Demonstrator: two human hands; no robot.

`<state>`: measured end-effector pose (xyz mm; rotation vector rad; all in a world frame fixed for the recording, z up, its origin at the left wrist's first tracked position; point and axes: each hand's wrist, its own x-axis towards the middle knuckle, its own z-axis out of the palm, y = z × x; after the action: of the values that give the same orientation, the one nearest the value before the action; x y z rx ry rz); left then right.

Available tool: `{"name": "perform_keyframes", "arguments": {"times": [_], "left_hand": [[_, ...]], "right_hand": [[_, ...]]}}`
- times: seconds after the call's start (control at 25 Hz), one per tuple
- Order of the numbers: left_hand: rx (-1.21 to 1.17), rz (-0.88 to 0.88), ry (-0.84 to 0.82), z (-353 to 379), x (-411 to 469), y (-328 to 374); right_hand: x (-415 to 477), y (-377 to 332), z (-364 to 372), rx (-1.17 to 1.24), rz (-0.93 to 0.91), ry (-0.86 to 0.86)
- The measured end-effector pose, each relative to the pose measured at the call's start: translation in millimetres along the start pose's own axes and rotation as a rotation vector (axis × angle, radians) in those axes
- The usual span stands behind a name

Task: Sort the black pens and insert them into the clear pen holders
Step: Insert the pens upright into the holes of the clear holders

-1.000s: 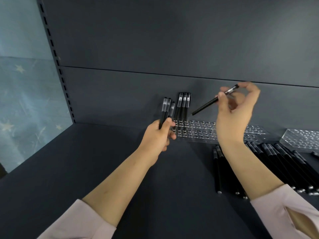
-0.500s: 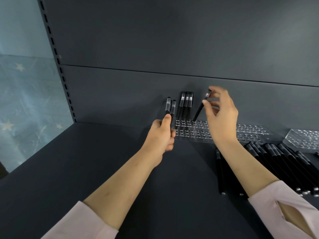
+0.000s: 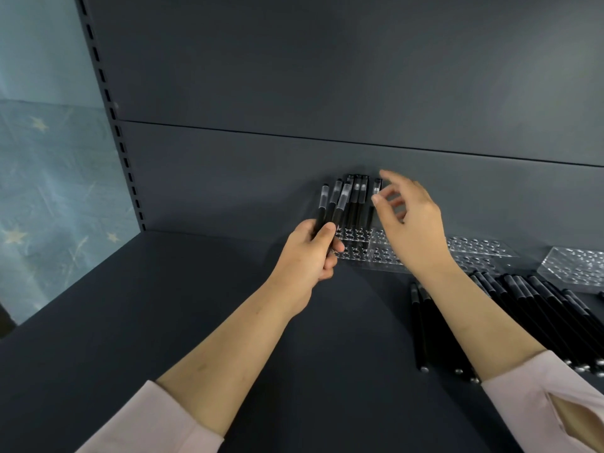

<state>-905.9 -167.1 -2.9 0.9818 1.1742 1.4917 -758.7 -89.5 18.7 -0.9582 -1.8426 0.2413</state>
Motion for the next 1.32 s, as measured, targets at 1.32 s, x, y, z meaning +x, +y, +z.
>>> {"name": "perform_keyframes", "arguments": {"times": [1.32], "left_hand": [[0.248,-0.024,0.096,-0.9,0.2,-5.4]], "right_hand": [[8.0,21.5,-11.4,-0.116,0.036,0.052]]}}
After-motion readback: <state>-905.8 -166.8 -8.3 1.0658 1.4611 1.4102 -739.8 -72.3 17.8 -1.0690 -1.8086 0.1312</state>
